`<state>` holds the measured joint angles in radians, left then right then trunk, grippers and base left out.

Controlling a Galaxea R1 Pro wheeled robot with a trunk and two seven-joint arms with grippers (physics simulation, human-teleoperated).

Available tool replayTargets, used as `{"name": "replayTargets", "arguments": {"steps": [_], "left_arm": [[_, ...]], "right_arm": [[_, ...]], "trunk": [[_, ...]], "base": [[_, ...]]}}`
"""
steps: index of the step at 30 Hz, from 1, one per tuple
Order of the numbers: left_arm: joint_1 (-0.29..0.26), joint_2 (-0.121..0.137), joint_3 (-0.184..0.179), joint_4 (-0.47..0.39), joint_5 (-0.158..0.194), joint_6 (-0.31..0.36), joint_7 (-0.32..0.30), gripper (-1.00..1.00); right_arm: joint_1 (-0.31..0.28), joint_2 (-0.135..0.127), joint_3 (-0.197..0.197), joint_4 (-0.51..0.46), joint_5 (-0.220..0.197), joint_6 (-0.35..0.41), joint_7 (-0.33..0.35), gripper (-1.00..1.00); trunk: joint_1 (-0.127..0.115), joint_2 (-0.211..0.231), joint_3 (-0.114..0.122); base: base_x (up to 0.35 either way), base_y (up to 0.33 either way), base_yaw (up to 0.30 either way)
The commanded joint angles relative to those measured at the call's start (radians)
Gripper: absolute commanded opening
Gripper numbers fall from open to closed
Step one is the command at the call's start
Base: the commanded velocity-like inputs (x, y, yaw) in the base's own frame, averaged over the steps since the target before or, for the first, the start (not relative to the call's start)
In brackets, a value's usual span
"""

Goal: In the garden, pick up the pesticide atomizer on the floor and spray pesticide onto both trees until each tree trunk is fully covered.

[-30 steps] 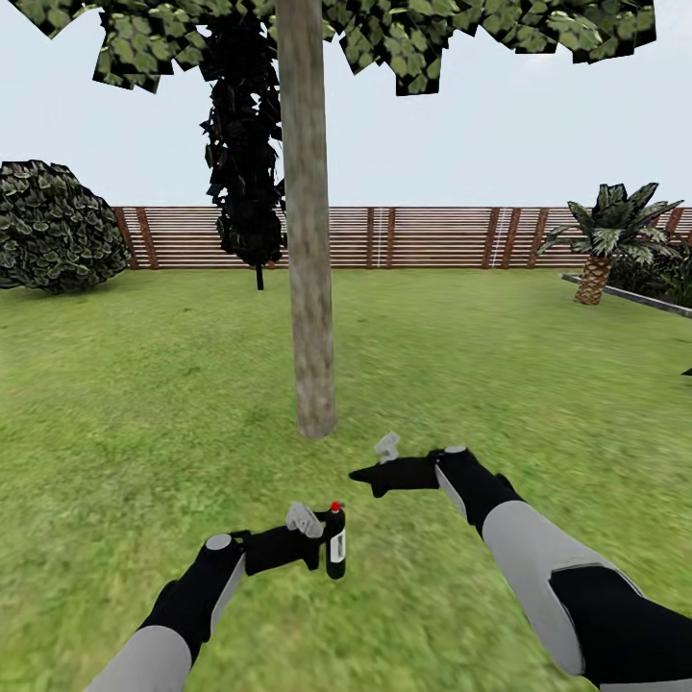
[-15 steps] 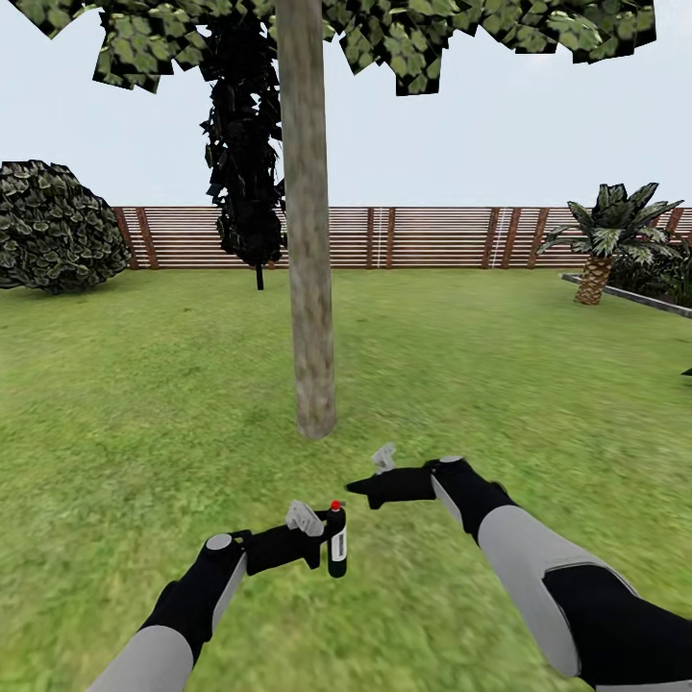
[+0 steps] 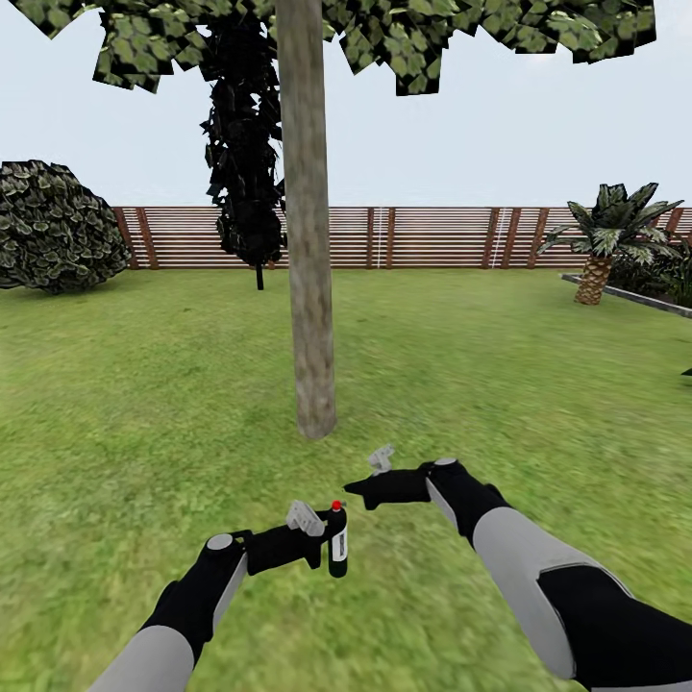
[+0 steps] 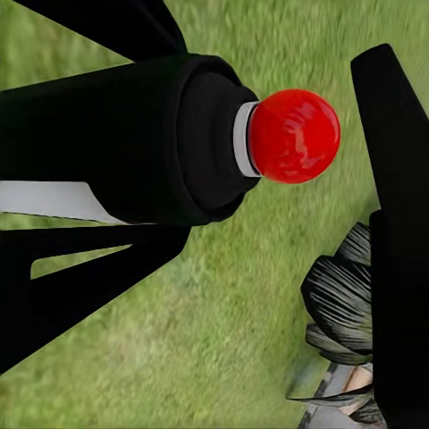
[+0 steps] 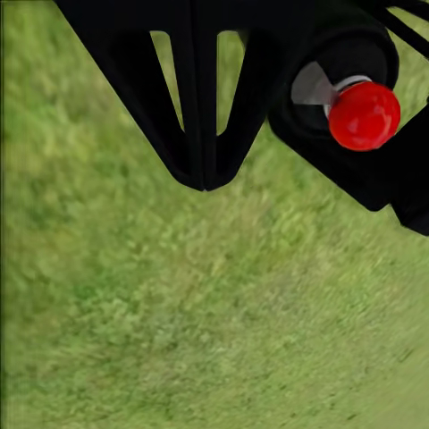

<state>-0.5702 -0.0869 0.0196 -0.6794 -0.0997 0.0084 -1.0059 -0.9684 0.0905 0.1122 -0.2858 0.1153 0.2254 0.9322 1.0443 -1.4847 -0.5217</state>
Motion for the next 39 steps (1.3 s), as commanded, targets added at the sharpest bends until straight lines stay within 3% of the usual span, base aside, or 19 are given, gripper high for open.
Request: {"name": "replayTargets", "arguments": {"steps": [1, 11, 23, 28, 39], "left_arm": [[0.0, -0.001, 0.002, -0.002, -0.006, 0.001, -0.004, -1.0], [0.0, -0.022, 0.0, -0.002, -0.007, 0.001, -0.004, -1.0], [0.0, -0.023, 0.009, 0.0, -0.009, 0.002, 0.004, -1.0], [0.0, -0.023, 0.007, 0.003, -0.007, 0.002, 0.102, -1.0], [0.0, -0.024, 0.005, 0.004, -0.008, 0.003, 0.133, -1.0]], "right_arm": [[0.0, 0.001, -0.003, -0.002, 0.006, 0.008, 0.002, -1.0], [0.006, 0.005, -0.003, -0.003, 0.006, 0.008, -0.003, -1.0], [0.015, 0.007, -0.003, -0.002, 0.006, 0.008, -0.001, -1.0], [0.02, 0.007, -0.003, -0.001, 0.006, 0.008, -0.001, -1.0], [0.02, 0.011, -0.003, -0.002, 0.006, 0.008, -0.001, -1.0]], "trunk": [[0.0, -0.001, -0.001], [0.0, -0.001, -0.001], [0.0, -0.001, -0.001], [0.0, -0.001, -0.001], [0.0, -0.001, -0.001]], "base": [[0.0, 0.0, 0.0], [0.0, 0.0, 0.0], [0.0, 0.0, 0.0], [0.0, 0.0, 0.0], [0.0, 0.0, 0.0]]}}
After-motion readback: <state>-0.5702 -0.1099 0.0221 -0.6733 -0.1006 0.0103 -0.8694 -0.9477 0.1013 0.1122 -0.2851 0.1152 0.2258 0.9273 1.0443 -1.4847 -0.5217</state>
